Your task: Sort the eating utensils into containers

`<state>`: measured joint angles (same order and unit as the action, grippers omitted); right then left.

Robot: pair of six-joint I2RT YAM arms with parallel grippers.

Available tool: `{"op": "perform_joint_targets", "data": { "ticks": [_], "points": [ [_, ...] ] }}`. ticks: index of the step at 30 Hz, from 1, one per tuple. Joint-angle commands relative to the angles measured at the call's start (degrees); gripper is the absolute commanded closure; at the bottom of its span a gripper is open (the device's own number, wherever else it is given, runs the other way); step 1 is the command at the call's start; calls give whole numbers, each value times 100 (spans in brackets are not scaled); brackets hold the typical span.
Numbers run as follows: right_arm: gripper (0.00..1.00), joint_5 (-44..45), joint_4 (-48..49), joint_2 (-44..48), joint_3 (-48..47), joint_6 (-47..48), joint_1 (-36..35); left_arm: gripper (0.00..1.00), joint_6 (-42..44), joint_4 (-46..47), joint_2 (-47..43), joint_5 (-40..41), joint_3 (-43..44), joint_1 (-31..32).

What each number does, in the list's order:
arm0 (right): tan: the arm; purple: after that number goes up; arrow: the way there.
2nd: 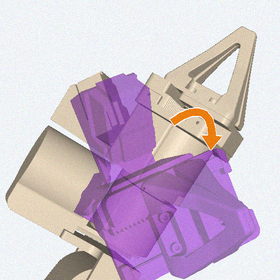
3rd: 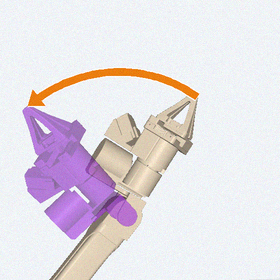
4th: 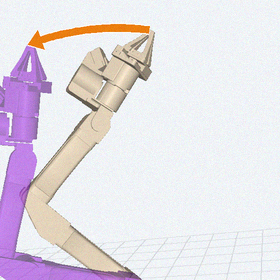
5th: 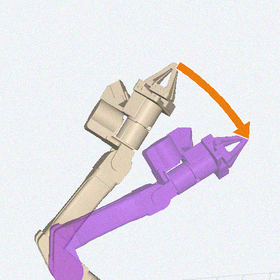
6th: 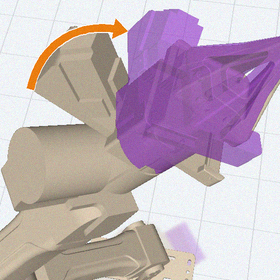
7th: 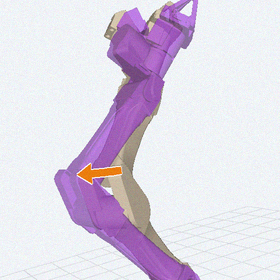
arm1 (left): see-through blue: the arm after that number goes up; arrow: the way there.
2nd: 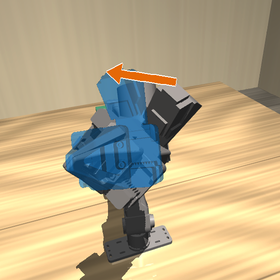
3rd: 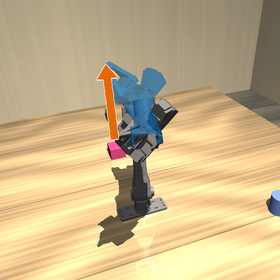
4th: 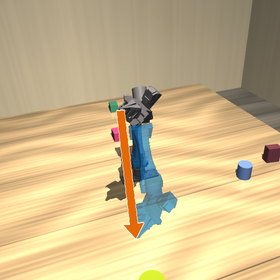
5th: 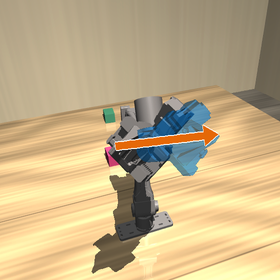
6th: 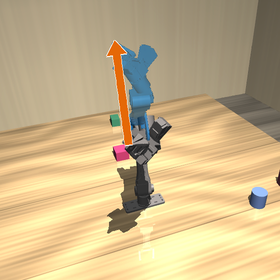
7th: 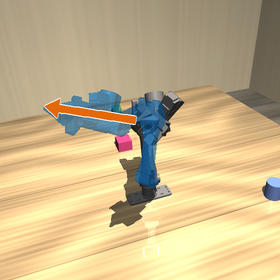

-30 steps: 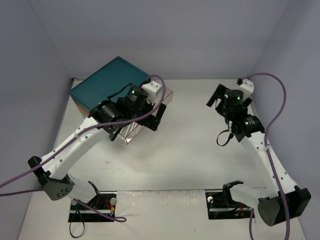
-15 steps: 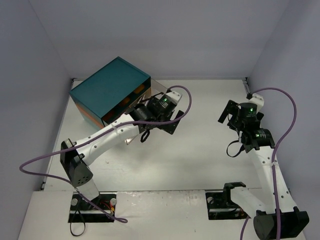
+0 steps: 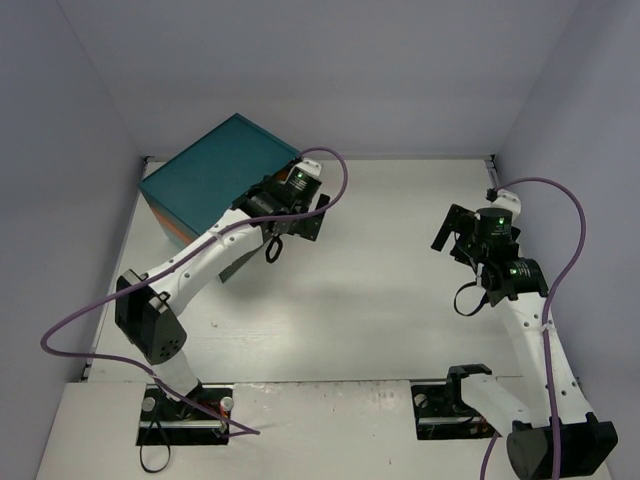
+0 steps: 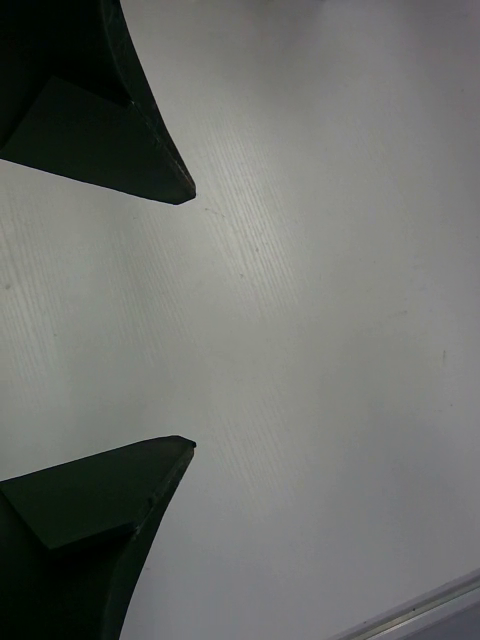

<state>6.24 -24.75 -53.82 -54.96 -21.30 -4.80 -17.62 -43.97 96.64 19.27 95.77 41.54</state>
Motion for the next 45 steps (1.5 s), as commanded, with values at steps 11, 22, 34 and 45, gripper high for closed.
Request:
{"op": "perform_joint_targets", "data": {
  "ticks": [11,22,34,45],
  "points": [
    [0,-391,116,-1,-104,117,28,3,901,433,-15,763,194,-1025],
    [0,-582,-175,-19,-1475,625,27,2,964,405,-1463,92,865,-808],
    [0,1251,-301,38,-3403,1510,-568,3,1164,35,-3409,2218,899,-867],
    [0,2346,-209,242,-4312,2437,-1090,3,1492,-380,-4626,2864,826,-861]
  ]
}}
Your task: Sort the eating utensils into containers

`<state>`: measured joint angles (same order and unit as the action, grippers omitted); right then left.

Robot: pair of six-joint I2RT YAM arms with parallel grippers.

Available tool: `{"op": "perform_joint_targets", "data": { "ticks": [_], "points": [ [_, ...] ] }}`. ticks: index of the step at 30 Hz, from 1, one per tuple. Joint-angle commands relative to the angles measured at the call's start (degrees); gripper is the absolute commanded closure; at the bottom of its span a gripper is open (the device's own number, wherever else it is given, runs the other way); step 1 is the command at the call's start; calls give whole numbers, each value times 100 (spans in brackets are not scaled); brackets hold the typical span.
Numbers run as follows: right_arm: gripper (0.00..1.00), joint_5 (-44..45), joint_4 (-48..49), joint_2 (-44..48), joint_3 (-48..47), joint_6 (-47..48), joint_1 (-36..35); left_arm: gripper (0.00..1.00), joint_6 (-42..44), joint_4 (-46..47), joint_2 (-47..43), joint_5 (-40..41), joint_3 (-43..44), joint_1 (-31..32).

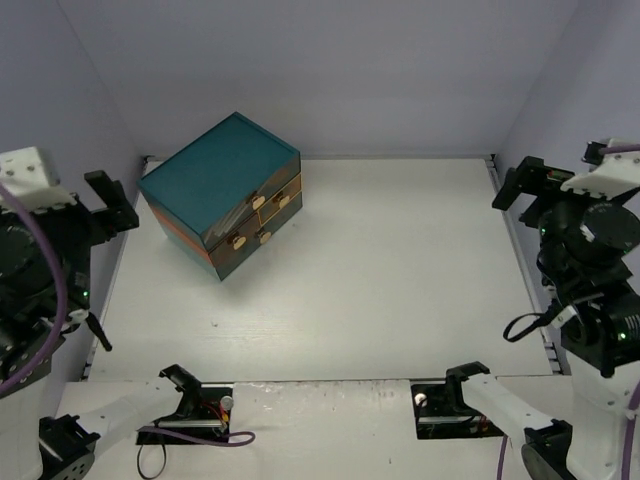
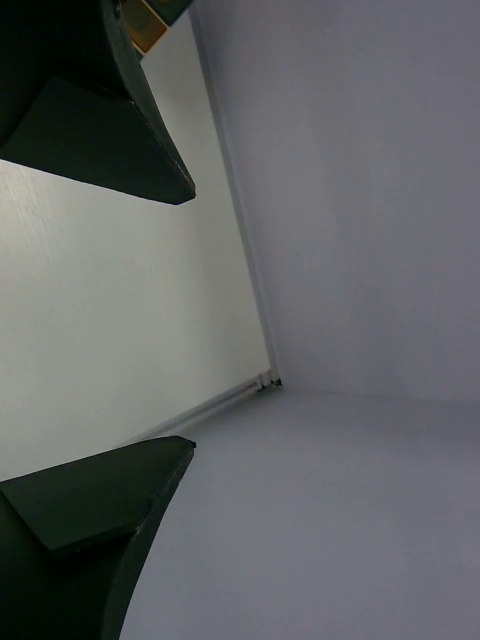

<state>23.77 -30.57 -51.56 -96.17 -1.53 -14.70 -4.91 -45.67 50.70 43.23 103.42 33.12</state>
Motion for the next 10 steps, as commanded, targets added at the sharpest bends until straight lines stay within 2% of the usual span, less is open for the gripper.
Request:
{"op": "perform_joint_targets", "data": {
  "ticks": [1,10],
  "points": [
    [0,600,391,44,-180,474,-113,3,214,-306,-90,548,73,-17],
    [0,578,517,146,9,487,-248,3,-13,-818,-417,766,-74,-17]
  ]
}}
